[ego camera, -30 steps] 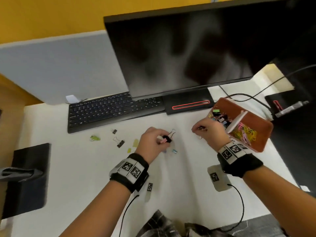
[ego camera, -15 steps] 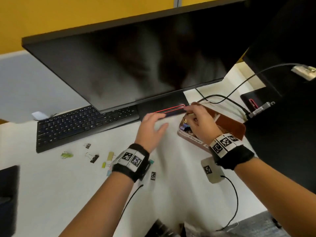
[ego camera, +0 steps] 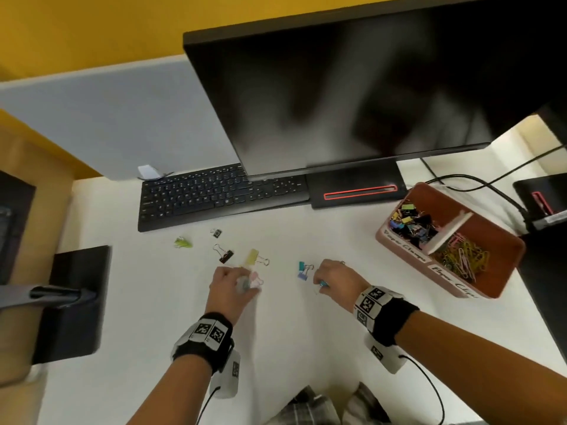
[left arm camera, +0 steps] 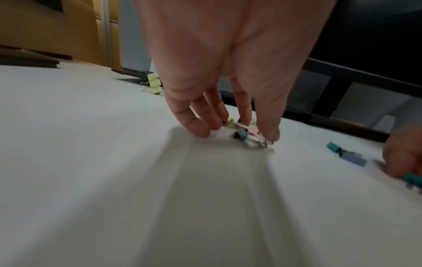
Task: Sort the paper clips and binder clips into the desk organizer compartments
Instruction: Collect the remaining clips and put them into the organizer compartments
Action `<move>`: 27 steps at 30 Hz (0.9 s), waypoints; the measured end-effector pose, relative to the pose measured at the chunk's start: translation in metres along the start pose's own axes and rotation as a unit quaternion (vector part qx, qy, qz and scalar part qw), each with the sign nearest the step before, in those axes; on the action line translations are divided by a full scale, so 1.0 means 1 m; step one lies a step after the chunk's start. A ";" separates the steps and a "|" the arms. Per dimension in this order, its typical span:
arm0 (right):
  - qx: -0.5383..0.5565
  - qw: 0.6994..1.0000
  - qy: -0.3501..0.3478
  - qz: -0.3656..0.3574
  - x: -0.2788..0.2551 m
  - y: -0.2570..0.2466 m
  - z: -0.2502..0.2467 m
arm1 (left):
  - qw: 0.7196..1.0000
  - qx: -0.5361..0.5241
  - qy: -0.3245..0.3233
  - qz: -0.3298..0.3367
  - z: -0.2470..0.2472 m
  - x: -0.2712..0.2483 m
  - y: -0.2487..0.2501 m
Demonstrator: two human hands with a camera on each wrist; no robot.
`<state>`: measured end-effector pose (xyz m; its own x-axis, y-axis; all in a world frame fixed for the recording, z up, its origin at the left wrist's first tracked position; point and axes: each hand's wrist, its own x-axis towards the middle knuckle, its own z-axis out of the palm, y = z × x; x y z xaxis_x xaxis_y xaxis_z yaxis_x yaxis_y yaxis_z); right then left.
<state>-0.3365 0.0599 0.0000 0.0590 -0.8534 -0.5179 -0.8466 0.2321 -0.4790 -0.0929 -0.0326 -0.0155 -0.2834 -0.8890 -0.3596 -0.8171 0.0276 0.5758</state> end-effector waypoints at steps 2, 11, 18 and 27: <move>0.019 1.000 0.014 0.016 -0.003 0.001 0.005 | 1.000 -0.002 -0.006 0.005 0.003 0.000 -0.002; 0.134 0.988 0.072 -0.006 0.010 -0.019 -0.002 | 0.998 -0.007 -0.047 0.034 -0.003 0.003 -0.009; 0.110 0.990 0.066 0.060 0.036 -0.037 0.000 | 0.996 -0.077 -0.045 0.002 -0.005 -0.002 -0.016; 0.027 0.995 0.077 0.053 0.036 -0.033 0.001 | 0.995 -0.079 -0.025 0.057 -0.019 0.017 -0.007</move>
<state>-0.3060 0.0226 -0.0037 -0.1151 -0.8832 -0.4547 -0.8138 0.3463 -0.4666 -0.0829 -0.0563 -0.0116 -0.3970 -0.8608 -0.3185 -0.6900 0.0511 0.7220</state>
